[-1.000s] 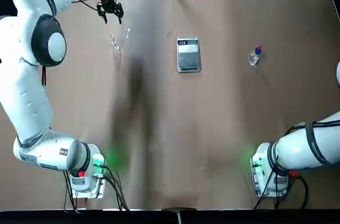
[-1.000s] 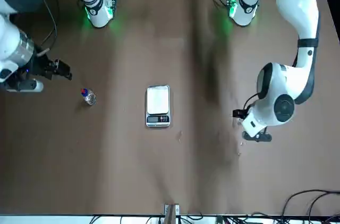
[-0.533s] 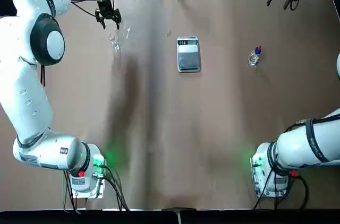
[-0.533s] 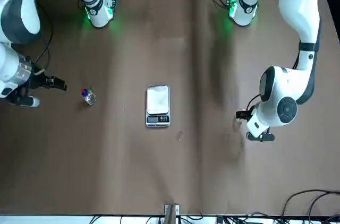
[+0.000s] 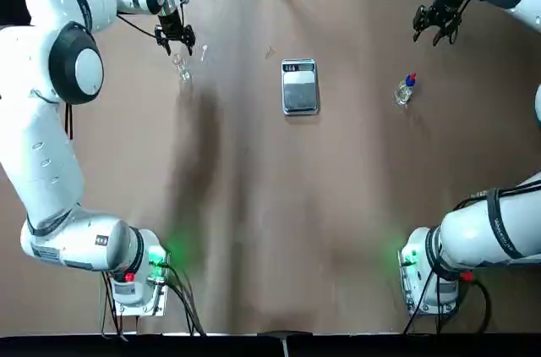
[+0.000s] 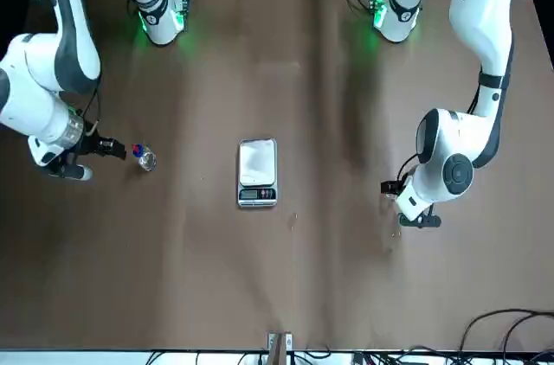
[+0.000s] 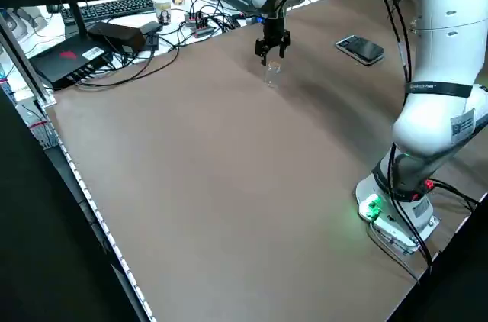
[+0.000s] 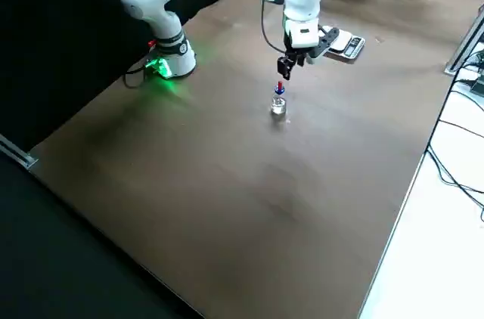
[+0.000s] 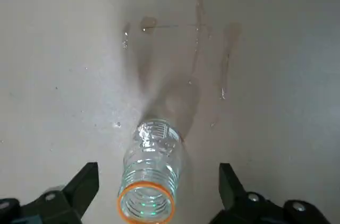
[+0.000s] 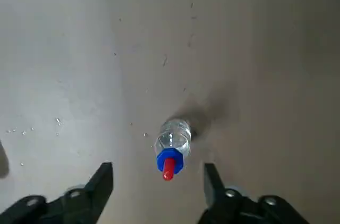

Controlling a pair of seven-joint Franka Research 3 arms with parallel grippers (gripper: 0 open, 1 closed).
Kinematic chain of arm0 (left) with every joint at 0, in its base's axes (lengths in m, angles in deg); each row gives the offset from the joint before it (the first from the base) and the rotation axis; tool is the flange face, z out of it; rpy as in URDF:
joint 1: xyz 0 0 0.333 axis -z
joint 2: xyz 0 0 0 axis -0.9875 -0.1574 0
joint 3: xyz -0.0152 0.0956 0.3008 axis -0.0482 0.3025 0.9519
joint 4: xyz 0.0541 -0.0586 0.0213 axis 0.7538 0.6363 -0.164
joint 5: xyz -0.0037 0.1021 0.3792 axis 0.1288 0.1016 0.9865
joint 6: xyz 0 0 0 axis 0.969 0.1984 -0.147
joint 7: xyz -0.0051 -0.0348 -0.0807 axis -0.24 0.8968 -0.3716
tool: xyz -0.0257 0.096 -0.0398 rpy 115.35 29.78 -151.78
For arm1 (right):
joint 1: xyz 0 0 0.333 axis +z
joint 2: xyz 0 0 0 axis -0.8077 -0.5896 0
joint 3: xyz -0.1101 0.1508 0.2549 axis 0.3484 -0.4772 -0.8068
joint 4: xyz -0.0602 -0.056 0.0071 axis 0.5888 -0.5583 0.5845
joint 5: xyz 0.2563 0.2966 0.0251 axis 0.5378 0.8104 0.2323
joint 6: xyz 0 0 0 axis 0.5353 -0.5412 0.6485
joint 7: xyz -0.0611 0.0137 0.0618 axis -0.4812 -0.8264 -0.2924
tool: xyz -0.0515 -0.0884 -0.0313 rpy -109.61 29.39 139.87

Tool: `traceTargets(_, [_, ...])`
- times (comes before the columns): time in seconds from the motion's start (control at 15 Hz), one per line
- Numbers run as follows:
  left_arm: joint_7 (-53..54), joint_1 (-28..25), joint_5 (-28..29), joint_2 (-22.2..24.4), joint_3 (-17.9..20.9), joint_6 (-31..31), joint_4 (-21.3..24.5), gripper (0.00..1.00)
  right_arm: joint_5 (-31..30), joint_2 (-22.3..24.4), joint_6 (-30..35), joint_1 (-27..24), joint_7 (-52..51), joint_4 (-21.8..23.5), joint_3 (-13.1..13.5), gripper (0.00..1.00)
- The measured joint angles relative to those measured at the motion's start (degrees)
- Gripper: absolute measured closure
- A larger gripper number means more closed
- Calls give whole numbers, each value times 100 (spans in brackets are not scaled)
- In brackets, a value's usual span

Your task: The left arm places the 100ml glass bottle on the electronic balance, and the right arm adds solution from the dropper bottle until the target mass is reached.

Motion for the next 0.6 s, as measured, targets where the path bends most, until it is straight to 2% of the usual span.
traceTargets(0.33, [0,0,0,4,0,9,120,3,0,1,-272,54,0,256,-17,33])
traceTargets(0.6, [0,-21,0,54,2,22,280,11,-4,-1,-599,156,0,620,-28,41])
